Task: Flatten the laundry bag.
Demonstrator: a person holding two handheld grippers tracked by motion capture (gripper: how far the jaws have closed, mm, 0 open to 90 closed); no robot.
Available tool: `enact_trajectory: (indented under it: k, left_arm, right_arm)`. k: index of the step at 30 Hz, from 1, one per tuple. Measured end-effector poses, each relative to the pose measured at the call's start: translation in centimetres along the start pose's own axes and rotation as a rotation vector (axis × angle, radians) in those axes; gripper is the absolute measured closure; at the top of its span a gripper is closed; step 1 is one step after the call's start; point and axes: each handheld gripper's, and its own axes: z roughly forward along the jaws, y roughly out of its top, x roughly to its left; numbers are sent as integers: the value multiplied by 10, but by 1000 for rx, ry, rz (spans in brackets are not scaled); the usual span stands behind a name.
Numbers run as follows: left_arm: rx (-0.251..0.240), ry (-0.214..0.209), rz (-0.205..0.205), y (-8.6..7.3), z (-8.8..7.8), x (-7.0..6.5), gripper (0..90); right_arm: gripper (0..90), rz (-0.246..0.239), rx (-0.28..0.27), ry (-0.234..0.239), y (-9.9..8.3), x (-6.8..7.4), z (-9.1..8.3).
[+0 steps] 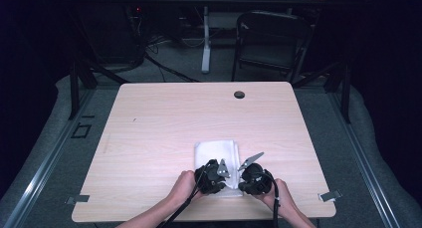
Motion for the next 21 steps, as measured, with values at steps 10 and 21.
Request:
enact_trajectory:
  k: [10, 21]
  left_arm:
    - [-22, 28, -3, 0, -9, 0, 837]
    - [-40, 47, -20, -2, -18, 2, 840]
  right_arm:
    - [900, 7, -8, -2, -1, 0, 1]
    - [900, -4, 9, -15, -1, 1, 1]
